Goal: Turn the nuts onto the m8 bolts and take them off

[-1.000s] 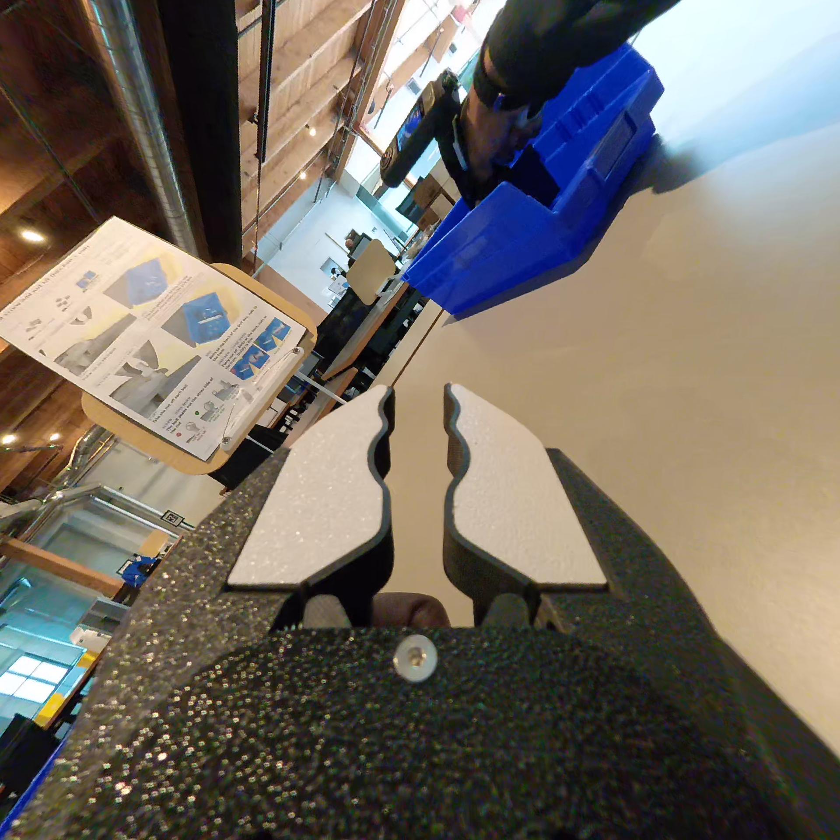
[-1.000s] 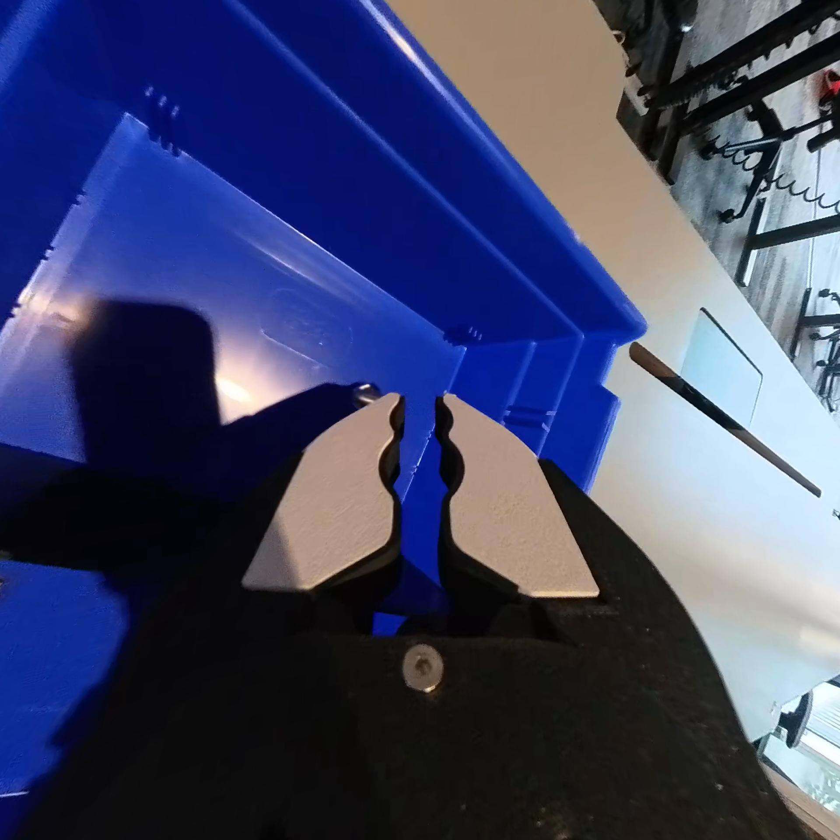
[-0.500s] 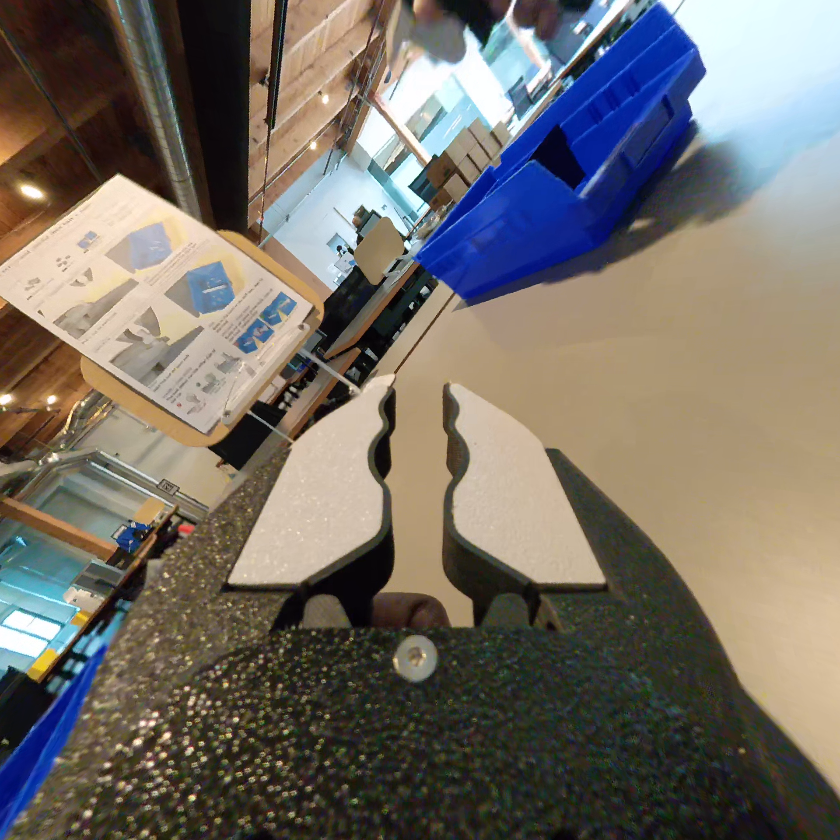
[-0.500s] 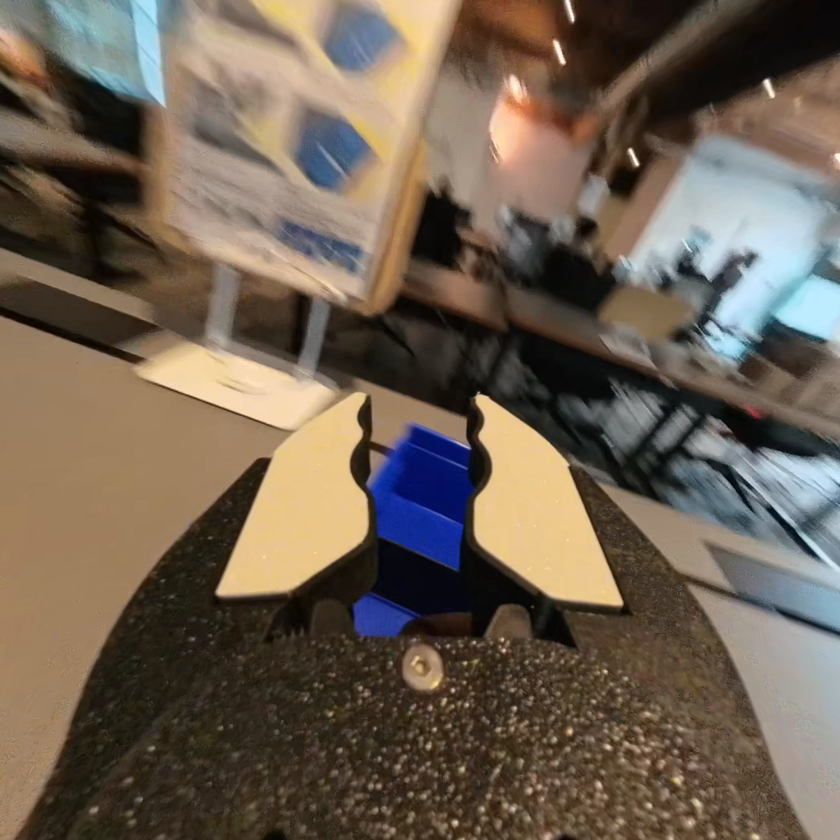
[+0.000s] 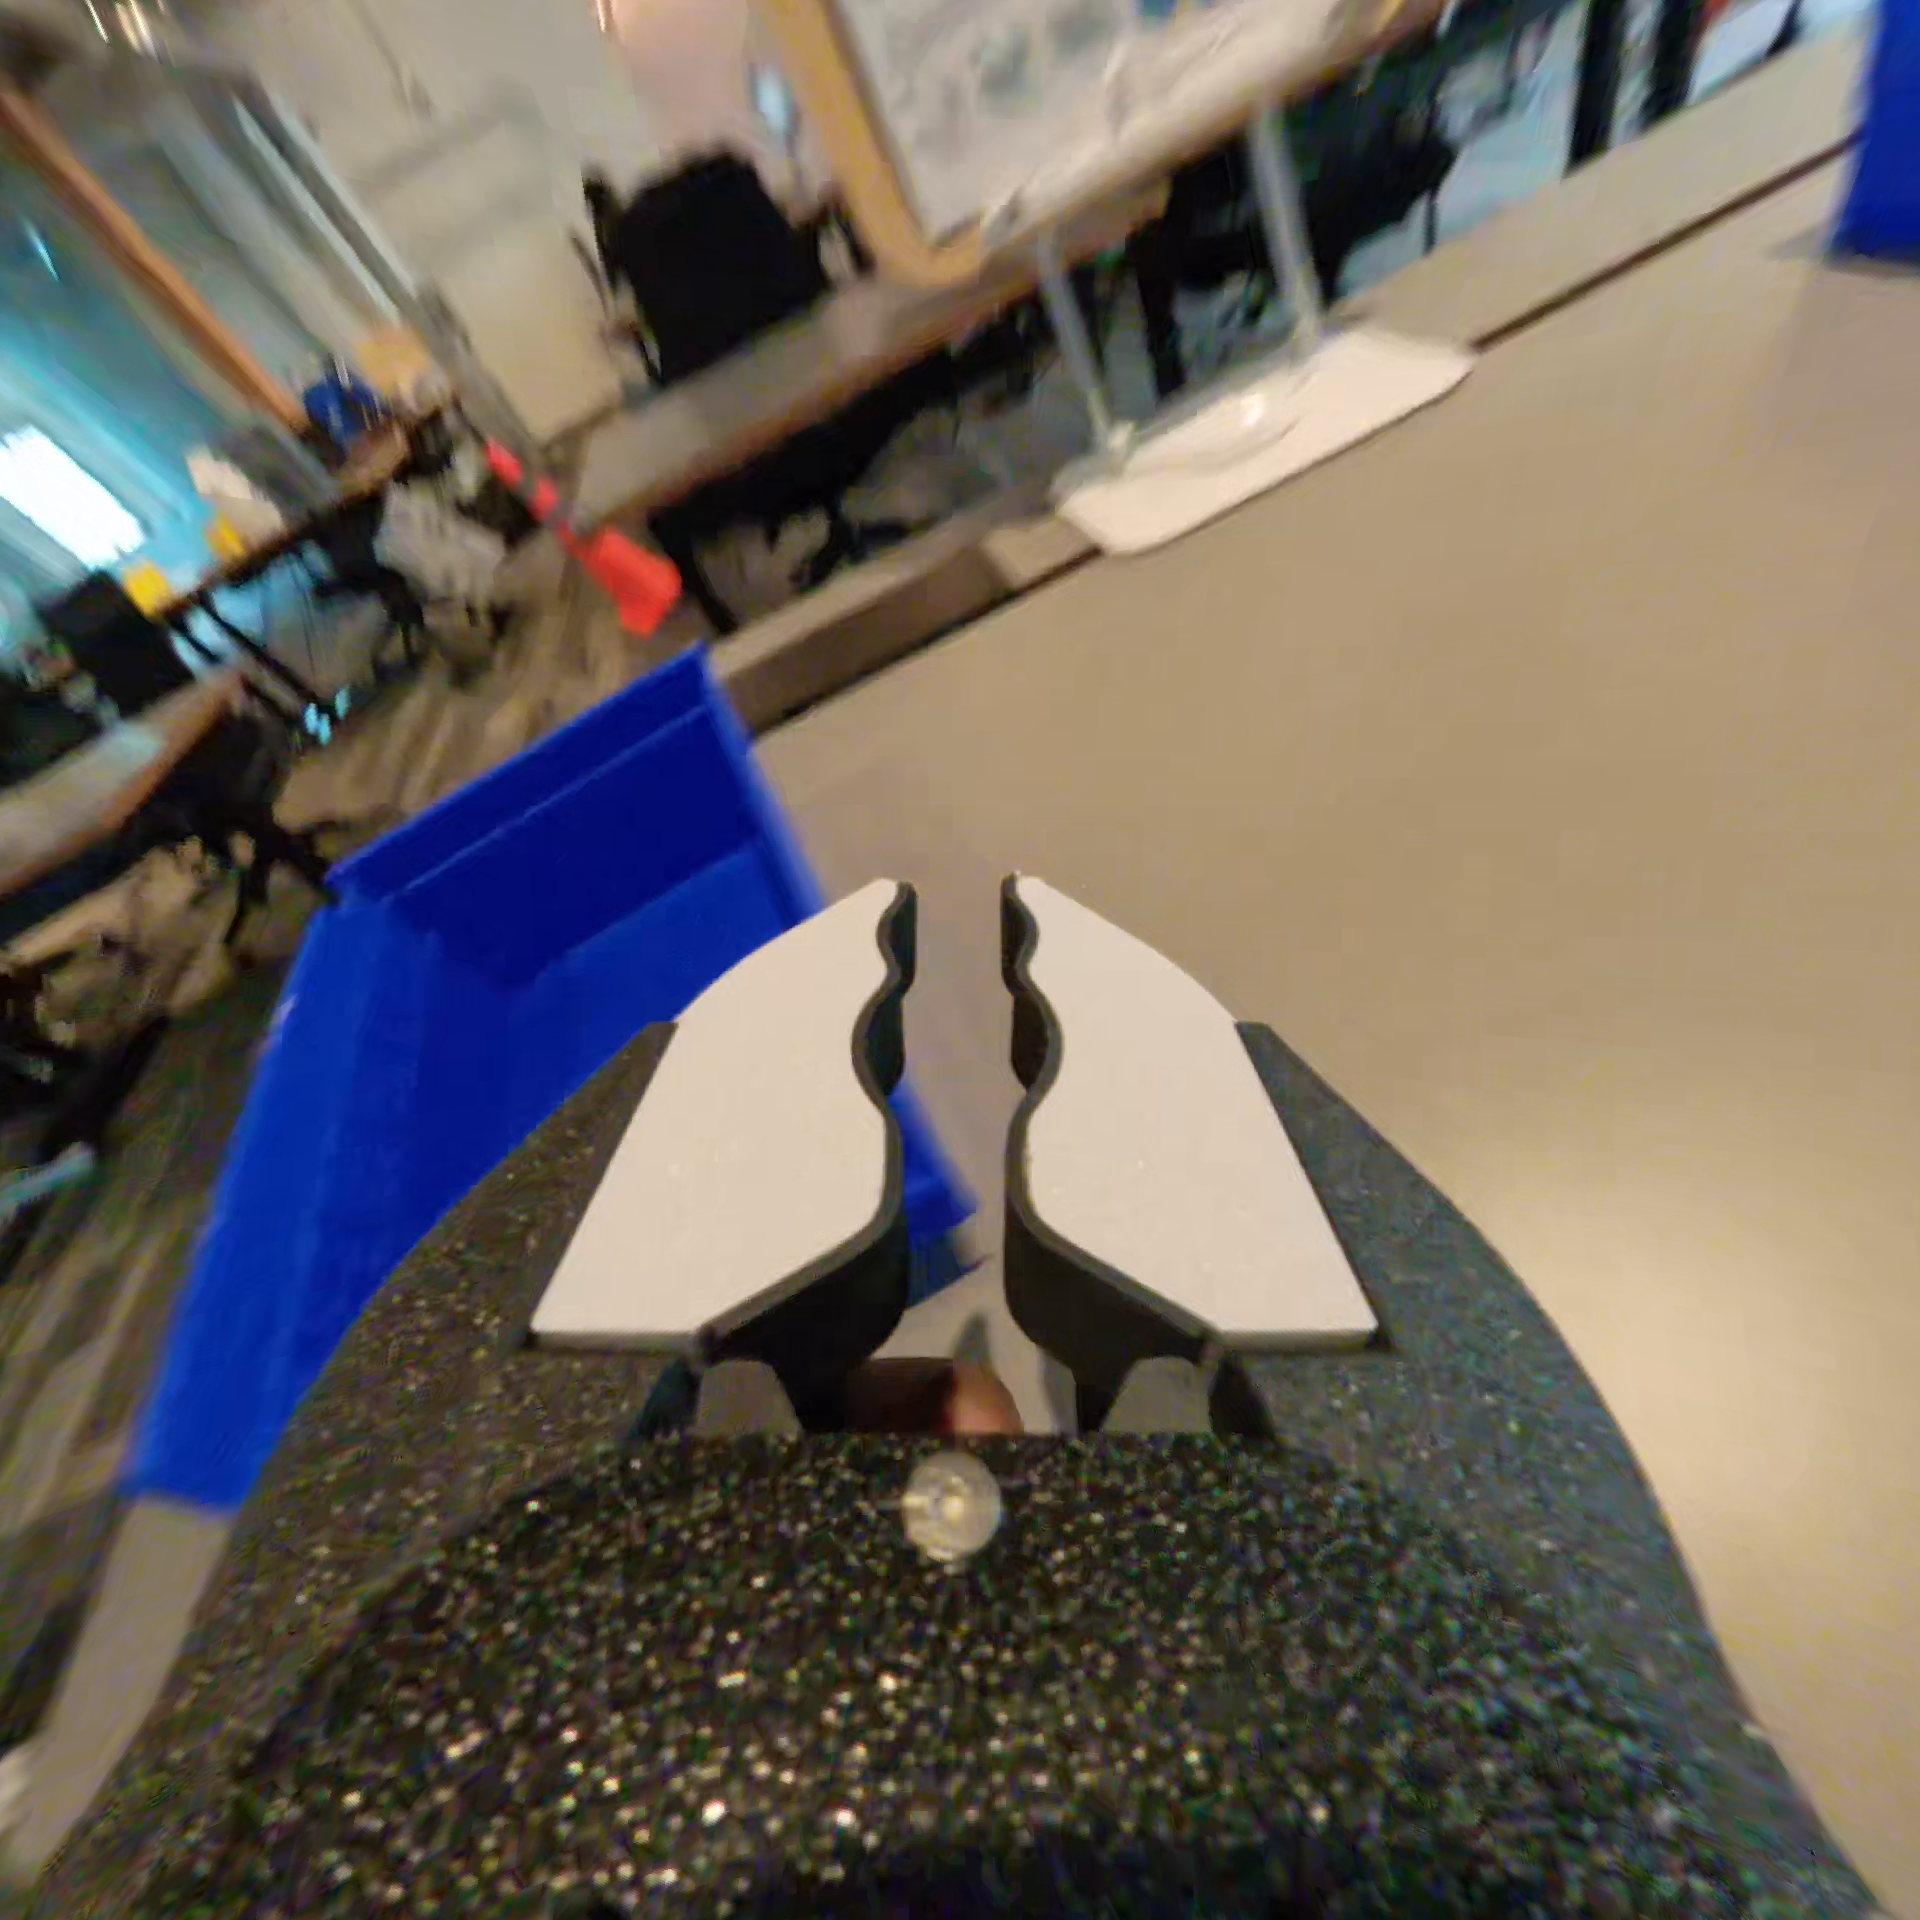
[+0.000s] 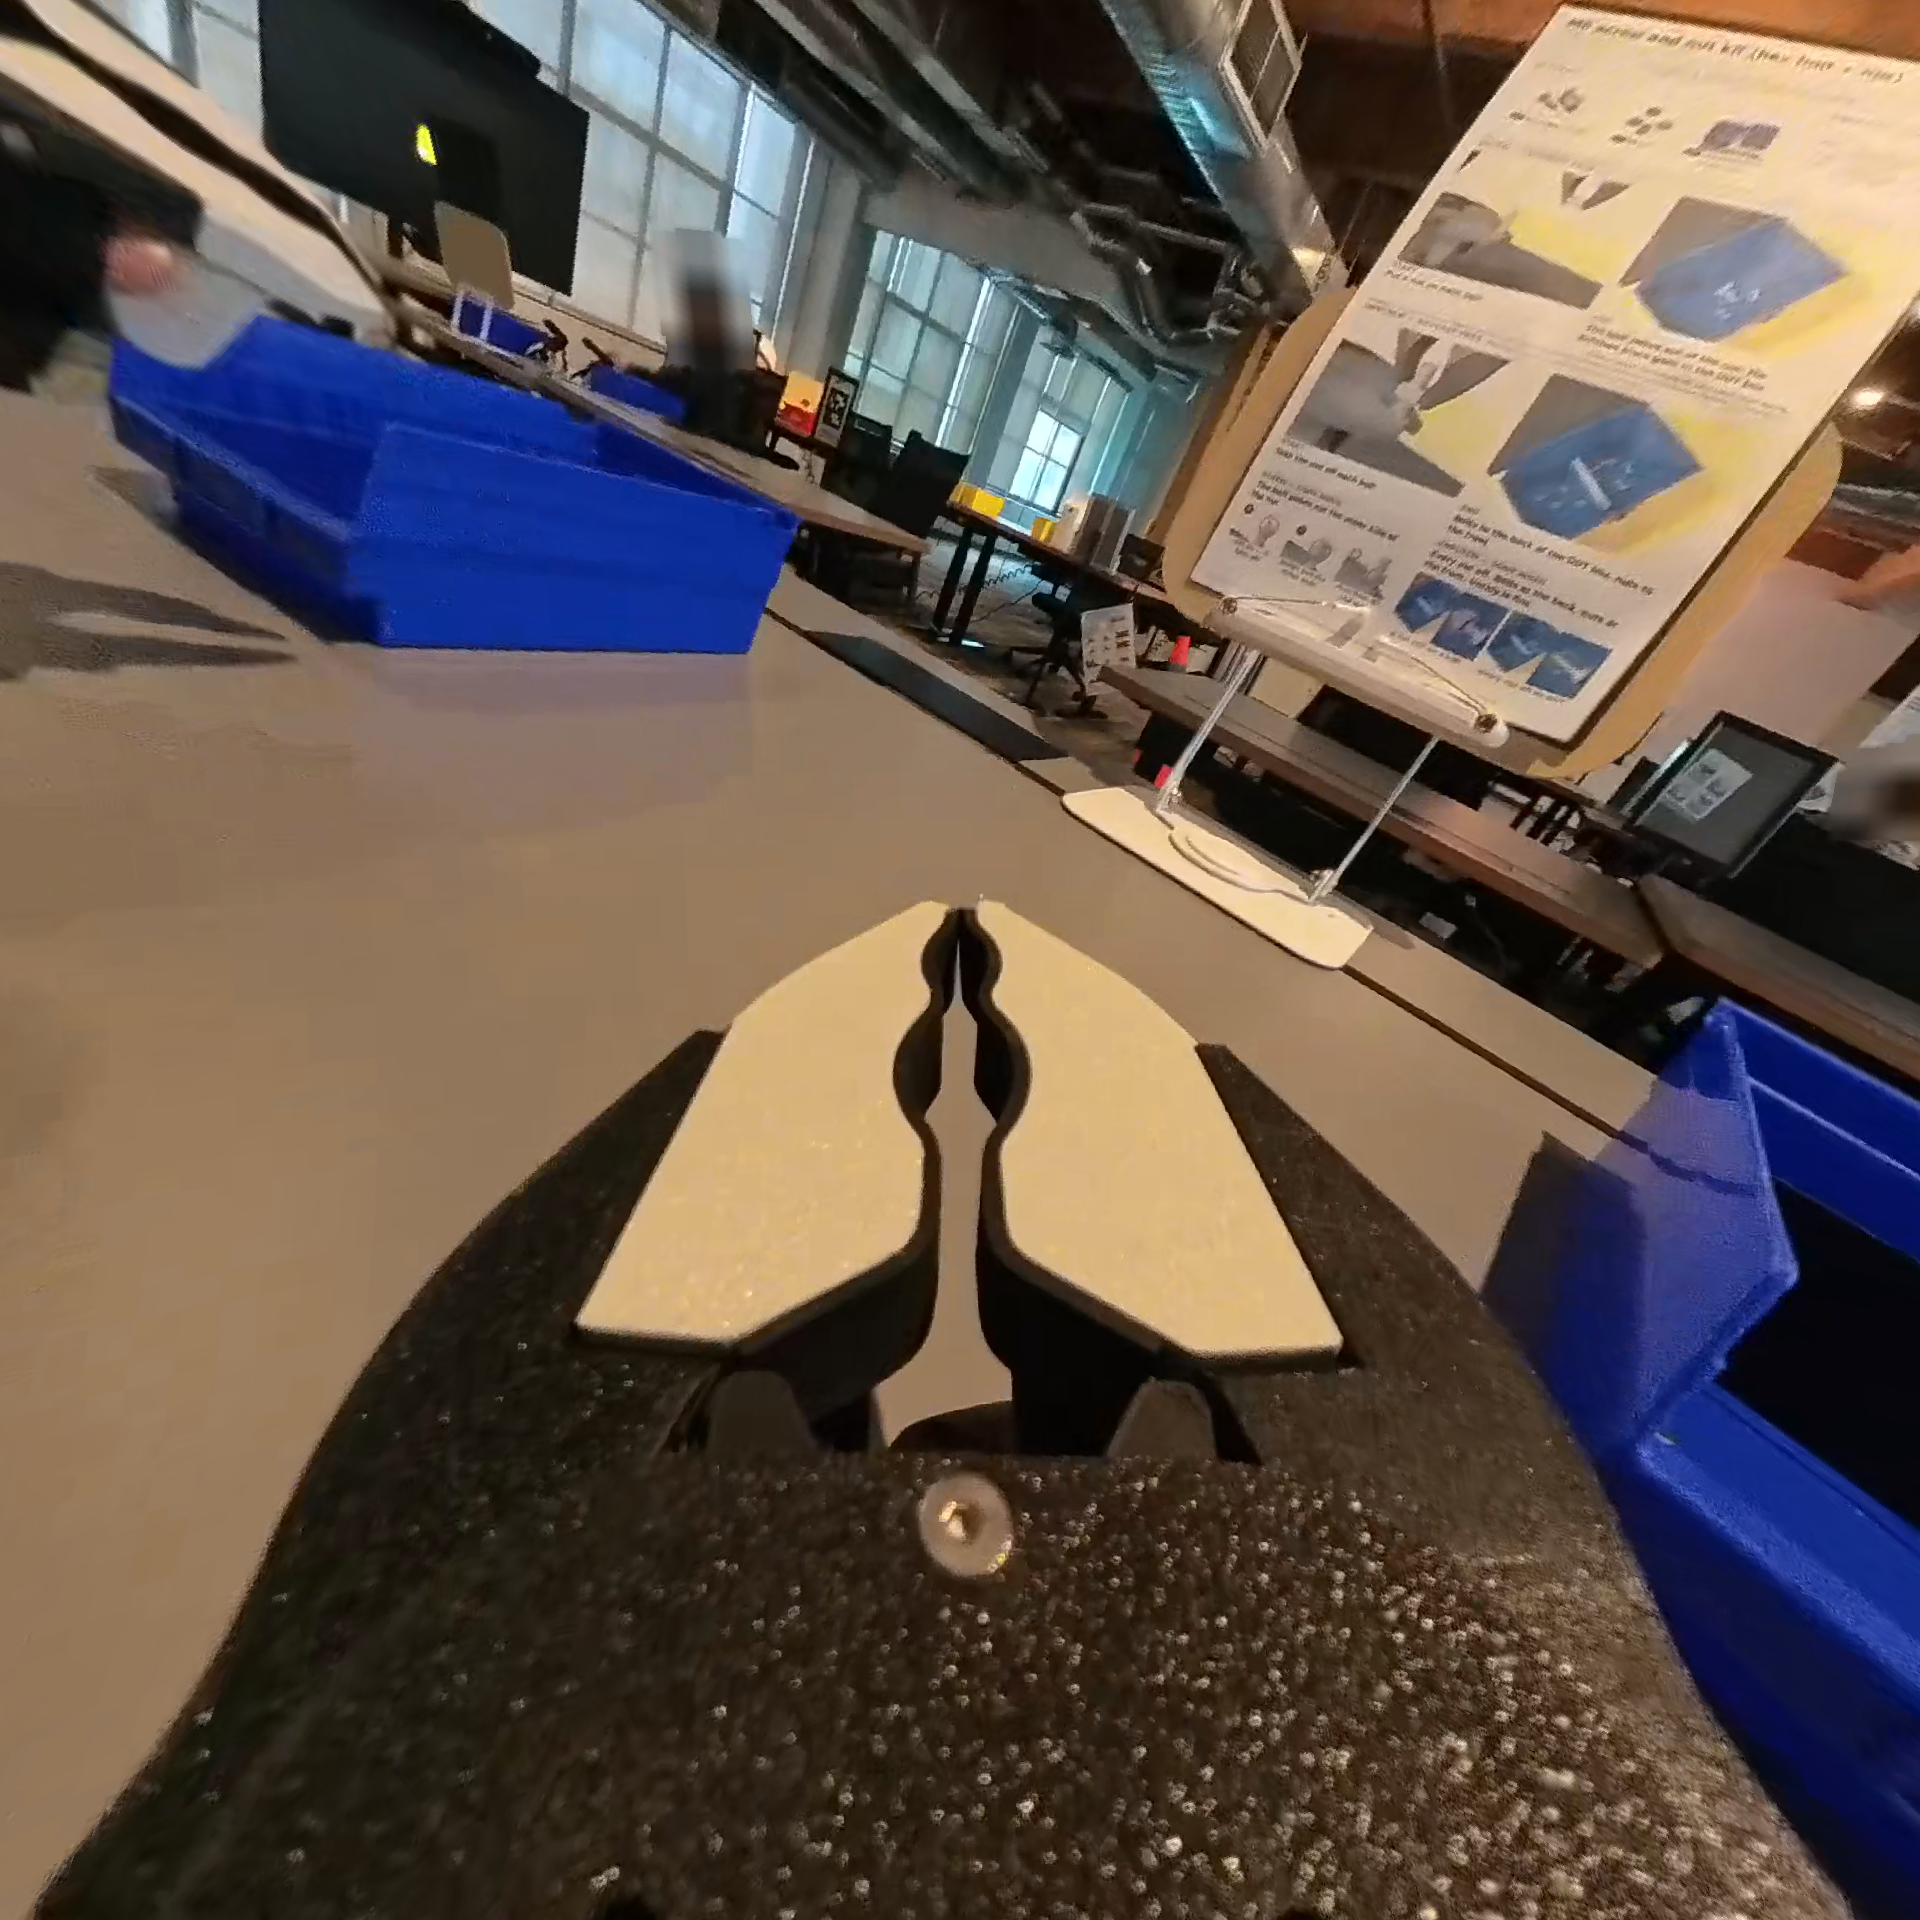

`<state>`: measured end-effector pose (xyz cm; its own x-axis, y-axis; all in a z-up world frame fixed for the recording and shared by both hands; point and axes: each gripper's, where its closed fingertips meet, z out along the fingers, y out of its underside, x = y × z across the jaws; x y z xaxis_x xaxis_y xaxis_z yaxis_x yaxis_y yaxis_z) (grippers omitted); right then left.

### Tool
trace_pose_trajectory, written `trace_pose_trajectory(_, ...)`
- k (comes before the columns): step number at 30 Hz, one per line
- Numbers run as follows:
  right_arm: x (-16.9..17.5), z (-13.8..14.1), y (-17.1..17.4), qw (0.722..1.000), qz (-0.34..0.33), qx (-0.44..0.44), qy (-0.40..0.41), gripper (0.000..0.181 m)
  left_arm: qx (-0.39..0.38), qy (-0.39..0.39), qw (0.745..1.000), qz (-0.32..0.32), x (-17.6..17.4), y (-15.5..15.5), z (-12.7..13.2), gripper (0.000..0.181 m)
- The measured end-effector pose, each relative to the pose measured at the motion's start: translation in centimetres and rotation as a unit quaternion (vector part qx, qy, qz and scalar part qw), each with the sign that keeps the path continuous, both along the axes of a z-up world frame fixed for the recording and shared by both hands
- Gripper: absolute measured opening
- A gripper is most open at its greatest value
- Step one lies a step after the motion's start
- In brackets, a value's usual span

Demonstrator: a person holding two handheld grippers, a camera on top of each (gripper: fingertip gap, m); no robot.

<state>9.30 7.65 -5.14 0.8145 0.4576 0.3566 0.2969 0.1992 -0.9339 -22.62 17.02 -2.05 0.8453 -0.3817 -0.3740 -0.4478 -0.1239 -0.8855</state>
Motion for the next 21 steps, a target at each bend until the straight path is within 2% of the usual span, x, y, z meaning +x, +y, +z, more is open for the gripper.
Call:
trace_pose_trajectory(3, 0.1, -0.4, 0.7, 0.999, 0.009, -0.027, 0.029, 0.000, -0.076, 0.042, 0.994, 0.066, -7.9, 3.0, 0.7, 0.016)
trace_pose_trajectory(5, 0.4, -0.6, 1.0, 0.998, 0.010, -0.039, 0.039, 0.000, -0.157, 0.060, 0.981, 0.091, -11.7, 6.0, -0.9, 0.019)
trace_pose_trajectory(7, 0.6, -0.5, 1.0, 0.998, 0.011, -0.040, 0.048, 0.000, -0.246, 0.060, 0.963, 0.095, -13.7, 9.2, -3.5, 0.023)
trace_pose_trajectory(9, 0.6, -0.6, 0.9, 0.998, 0.010, -0.040, 0.048, 0.000, -0.318, 0.063, 0.941, 0.100, -14.8, 12.1, -6.3, 0.028)
trace_pose_trajectory(13, 0.3, -0.8, 0.8, 0.999, 0.012, -0.035, 0.030, 0.000, -0.386, 0.057, 0.911, 0.133, -15.7, 16.6, -10.4, 0.030)
trace_pose_trajectory(17, 0.1, -0.8, 0.7, 0.999, 0.015, -0.032, 0.021, 0.000, -0.440, 0.068, 0.884, 0.143, -15.9, 17.3, -13.3, 0.036)
trace_pose_trajectory(21, 0.1, -0.8, 0.6, 0.999, 0.021, -0.034, 0.027, 0.000, -0.453, 0.070, 0.876, 0.153, -16.4, 17.1, -14.0, 0.035)
